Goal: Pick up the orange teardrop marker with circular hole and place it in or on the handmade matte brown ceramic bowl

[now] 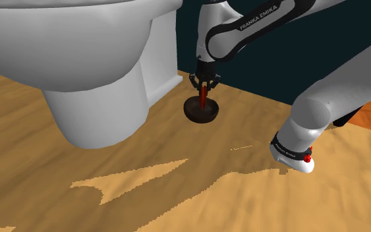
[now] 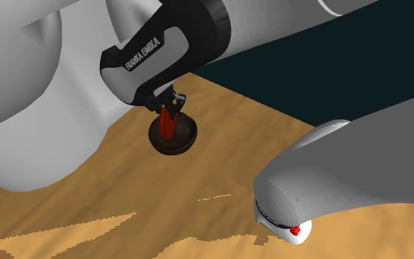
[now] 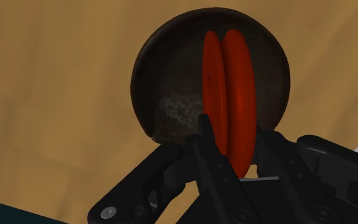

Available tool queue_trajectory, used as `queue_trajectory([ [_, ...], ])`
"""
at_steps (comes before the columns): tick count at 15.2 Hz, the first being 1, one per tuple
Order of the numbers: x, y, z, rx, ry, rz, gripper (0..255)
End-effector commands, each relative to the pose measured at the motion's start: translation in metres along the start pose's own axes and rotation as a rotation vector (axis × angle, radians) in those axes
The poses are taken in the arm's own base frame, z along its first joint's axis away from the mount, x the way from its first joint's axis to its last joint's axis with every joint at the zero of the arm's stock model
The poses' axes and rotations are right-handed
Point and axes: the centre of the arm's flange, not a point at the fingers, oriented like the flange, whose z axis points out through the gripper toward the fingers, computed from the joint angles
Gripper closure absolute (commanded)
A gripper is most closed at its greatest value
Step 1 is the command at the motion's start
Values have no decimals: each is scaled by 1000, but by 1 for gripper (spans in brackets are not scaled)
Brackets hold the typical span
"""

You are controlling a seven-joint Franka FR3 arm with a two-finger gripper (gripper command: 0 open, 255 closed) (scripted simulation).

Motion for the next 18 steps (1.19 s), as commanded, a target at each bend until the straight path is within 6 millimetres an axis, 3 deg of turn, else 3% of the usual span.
queue_trajectory([
  [1, -1, 0, 10, 1, 1, 0, 255],
  [9, -1, 0, 10, 1, 1, 0, 255],
  [10, -1, 0, 10, 1, 1, 0, 0],
  [15, -1, 0, 10, 1, 1, 0, 0],
  [18, -1, 0, -30, 1, 1, 0, 0],
])
